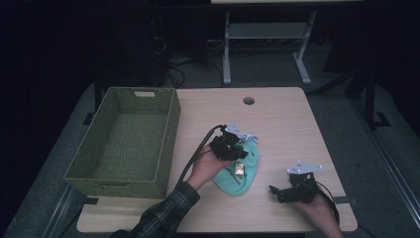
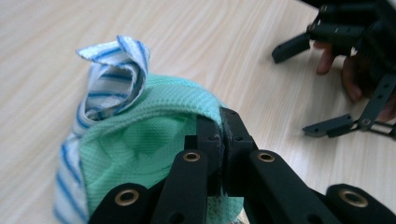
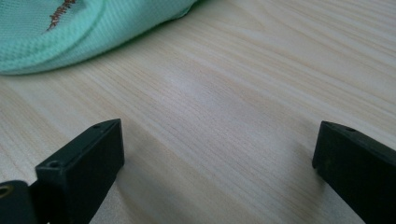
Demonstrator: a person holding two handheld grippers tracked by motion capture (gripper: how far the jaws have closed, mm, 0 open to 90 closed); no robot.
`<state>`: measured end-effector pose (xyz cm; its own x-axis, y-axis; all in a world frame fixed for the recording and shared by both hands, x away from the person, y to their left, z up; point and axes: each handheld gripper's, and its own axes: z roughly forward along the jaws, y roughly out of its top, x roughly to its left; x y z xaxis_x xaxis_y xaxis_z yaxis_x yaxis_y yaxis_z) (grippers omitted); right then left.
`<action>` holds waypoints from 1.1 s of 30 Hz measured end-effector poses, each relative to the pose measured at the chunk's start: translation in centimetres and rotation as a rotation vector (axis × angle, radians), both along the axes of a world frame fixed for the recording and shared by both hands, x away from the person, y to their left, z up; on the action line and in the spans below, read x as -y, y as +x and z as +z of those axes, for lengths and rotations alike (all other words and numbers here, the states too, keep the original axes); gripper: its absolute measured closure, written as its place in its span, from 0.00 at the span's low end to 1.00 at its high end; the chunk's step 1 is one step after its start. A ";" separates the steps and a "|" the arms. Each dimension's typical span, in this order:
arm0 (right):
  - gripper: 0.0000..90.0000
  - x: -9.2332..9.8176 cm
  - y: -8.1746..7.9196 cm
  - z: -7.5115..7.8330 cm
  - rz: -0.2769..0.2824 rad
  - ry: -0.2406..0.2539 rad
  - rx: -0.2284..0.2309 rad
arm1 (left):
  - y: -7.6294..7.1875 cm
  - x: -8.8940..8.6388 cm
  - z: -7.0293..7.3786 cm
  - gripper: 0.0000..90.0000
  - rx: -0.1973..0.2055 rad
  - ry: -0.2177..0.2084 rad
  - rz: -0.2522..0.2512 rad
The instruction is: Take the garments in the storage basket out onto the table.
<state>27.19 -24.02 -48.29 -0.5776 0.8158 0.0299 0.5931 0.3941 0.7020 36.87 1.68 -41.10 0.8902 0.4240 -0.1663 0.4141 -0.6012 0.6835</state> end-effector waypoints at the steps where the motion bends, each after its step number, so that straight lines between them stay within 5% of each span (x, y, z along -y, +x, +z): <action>1: 0.02 0.0 0.0 0.0 0.000 0.002 0.000 | 0.0 0.1 -0.3 0.97 -0.002 0.010 -0.008; 10: 0.02 0.0 0.0 0.0 0.000 0.000 0.000 | 0.0 1.0 -3.2 0.97 -0.030 0.080 -0.044; 16: 0.02 0.0 0.0 0.0 0.000 0.000 0.000 | -0.3 1.4 -4.3 0.93 -0.056 0.083 -0.050; 21: 0.02 0.0 -0.1 0.0 -0.001 0.003 0.000 | -0.4 0.4 -2.6 0.70 -0.015 0.080 -0.049; 25: 0.02 0.0 -0.1 0.0 0.001 0.001 0.000 | -0.7 -1.0 -1.0 0.63 -0.008 0.059 -0.051; 29: 0.02 0.0 -0.1 0.0 0.000 0.001 -0.001 | -1.2 -2.5 0.1 0.63 0.004 0.037 -0.036; 33: 0.02 0.0 -0.1 0.0 -0.001 0.001 -0.002 | -1.7 -4.3 0.2 0.75 0.014 0.047 -0.002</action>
<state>27.11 -24.01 -48.29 -0.5770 0.8161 0.0324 0.5949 0.3928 0.7013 35.17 5.94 -40.92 0.8930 0.4296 -0.1343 0.4039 -0.6331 0.6604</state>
